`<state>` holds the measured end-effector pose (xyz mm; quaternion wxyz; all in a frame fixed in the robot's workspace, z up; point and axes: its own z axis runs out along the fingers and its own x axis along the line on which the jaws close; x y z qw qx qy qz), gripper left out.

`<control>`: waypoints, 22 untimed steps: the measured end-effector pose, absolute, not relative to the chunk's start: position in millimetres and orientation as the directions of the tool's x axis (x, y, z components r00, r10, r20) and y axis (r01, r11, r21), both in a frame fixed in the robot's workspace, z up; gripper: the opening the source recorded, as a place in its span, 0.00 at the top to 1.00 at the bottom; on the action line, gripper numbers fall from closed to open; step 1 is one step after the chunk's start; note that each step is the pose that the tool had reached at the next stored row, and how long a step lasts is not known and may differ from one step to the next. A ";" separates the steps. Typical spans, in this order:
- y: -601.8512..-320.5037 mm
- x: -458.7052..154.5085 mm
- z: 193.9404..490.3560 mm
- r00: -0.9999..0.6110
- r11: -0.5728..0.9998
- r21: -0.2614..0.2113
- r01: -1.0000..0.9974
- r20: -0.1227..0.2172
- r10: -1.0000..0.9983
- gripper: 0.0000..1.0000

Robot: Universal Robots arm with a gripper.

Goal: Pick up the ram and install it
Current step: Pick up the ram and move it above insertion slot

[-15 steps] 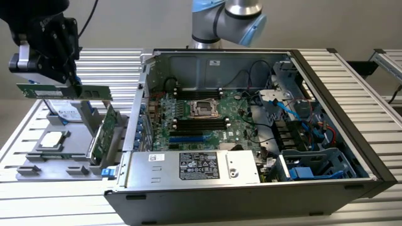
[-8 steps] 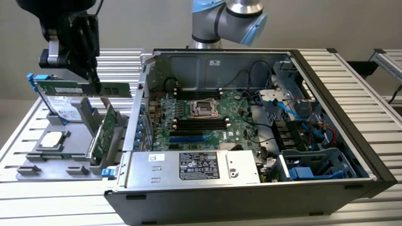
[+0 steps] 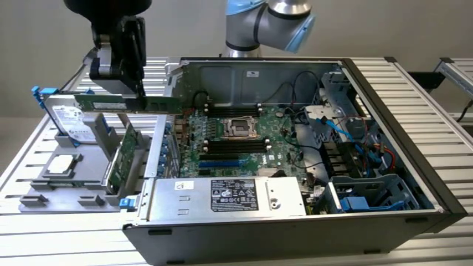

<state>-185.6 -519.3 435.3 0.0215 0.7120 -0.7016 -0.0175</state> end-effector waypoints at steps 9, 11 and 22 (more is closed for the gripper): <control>-519.3 -144.9 435.3 0.015 -0.014 0.056 -0.998 0.005 -1.000 0.86; -519.3 -135.9 435.3 0.015 -0.015 0.056 -0.998 0.005 -1.000 0.86; -503.2 -85.6 423.1 0.015 -0.015 0.056 -0.998 0.005 -1.000 0.86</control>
